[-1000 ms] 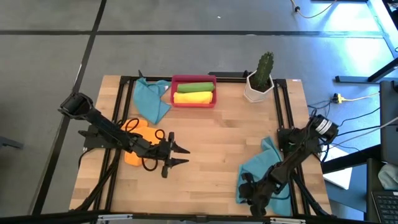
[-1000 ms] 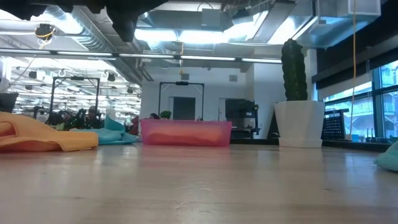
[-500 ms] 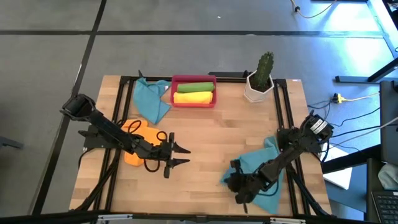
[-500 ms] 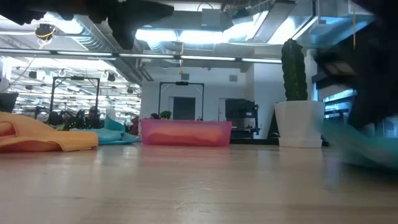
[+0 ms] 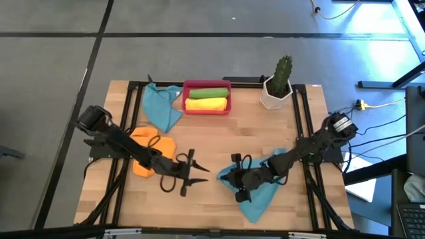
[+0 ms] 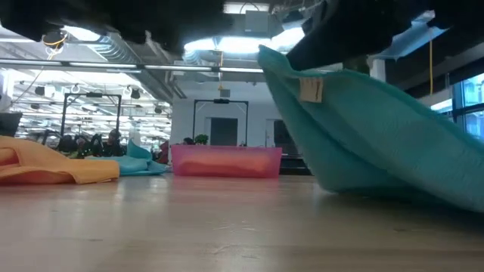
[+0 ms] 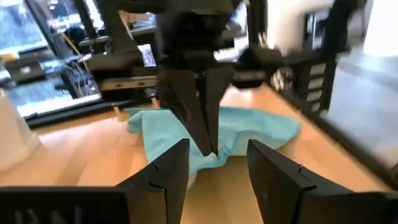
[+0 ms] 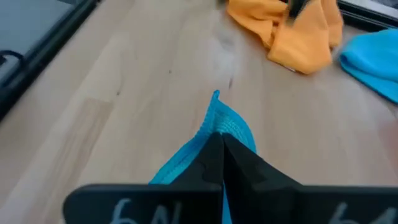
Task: Roll microfiber towels into tight, uniform cylinder then place into a basket
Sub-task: Roll the bottom blue towel
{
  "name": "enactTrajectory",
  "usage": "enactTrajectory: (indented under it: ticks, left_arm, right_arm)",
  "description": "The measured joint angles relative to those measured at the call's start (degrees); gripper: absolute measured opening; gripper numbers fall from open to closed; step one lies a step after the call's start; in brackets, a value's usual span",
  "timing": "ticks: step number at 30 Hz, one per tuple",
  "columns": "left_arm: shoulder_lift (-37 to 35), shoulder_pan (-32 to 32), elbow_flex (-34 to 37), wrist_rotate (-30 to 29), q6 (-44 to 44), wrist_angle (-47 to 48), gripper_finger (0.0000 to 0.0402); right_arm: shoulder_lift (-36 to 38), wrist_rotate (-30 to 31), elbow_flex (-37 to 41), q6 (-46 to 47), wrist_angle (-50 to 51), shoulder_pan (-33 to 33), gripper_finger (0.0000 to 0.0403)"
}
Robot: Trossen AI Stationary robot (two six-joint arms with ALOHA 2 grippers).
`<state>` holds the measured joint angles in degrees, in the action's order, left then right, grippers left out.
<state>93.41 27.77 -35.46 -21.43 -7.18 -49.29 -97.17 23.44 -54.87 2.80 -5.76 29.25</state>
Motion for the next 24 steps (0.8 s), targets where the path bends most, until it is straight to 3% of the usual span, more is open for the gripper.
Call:
enactTrajectory:
  ticks: [5, 11, 16, 24]
  left_arm:
    - [6.6, 0.0, -6.8, 0.0, -9.0, 4.2, 0.0152]
    - [11.4, 0.0, -13.1, -0.2, -10.5, 8.3, 0.0153]
    - [11.8, 0.0, -15.1, -1.8, -10.0, 13.8, 0.0153]
    - [11.8, 0.0, -15.1, -1.9, -11.8, 14.3, 0.0125]
  right_arm:
    - [0.0, -3.0, 0.0, 1.4, 0.6, -0.7, 0.0001]
    - [0.0, -3.2, 0.0, 1.0, 0.8, -0.2, 0.0001]
    - [0.0, -3.9, 0.0, 0.8, 0.8, -0.2, 0.0001]
    - [0.0, -4.1, 0.0, 1.1, 0.5, -0.2, 0.0000]
